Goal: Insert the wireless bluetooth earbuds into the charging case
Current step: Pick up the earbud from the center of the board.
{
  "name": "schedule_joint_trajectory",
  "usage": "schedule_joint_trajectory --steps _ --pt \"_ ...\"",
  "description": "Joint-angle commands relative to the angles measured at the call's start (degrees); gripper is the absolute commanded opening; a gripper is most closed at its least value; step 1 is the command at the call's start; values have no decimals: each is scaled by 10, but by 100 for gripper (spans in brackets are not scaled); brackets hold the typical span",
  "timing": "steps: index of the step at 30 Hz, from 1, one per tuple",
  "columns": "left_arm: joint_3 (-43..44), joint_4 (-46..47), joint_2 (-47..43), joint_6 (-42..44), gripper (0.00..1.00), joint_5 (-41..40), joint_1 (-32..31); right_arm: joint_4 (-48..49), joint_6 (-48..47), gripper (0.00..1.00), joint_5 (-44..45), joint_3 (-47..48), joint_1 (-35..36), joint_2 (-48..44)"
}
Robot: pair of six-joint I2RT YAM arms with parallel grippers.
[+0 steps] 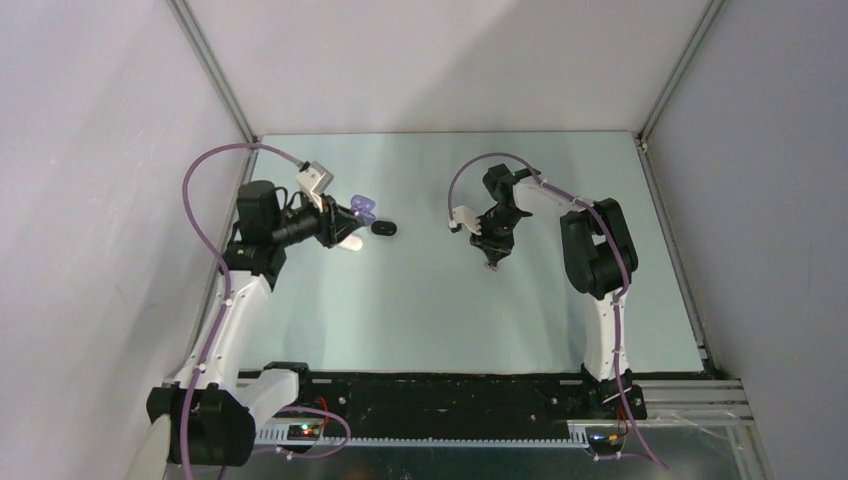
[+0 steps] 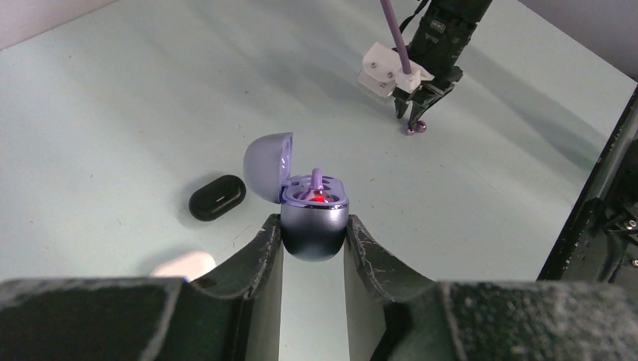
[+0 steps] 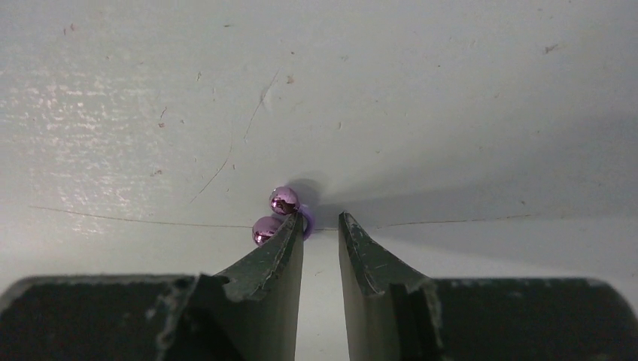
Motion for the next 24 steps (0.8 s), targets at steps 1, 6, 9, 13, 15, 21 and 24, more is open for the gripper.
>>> schedule_joint_trajectory --steps 1,6,9,13,15,21,24 --pt "-8 35 -17 -8 0 3 -2 18 85 29 23 -2 6 -24" --pt "-13 42 -19 -14 0 3 -1 8 205 29 46 29 4 -5" --pt "-14 45 -20 -16 0 3 -1 0 251 29 55 38 2 -1" --pt "-16 54 -18 -21 0 4 -1 -3 293 28 59 35 2 -4" --pt "-17 59 -17 -24 0 4 -1 -6 302 28 58 34 2 -3" --pt "-22 68 -17 -29 0 6 -1 -11 329 25 54 32 3 5" --pt "-26 68 -20 -29 0 7 -1 -9 333 25 52 24 8 4"
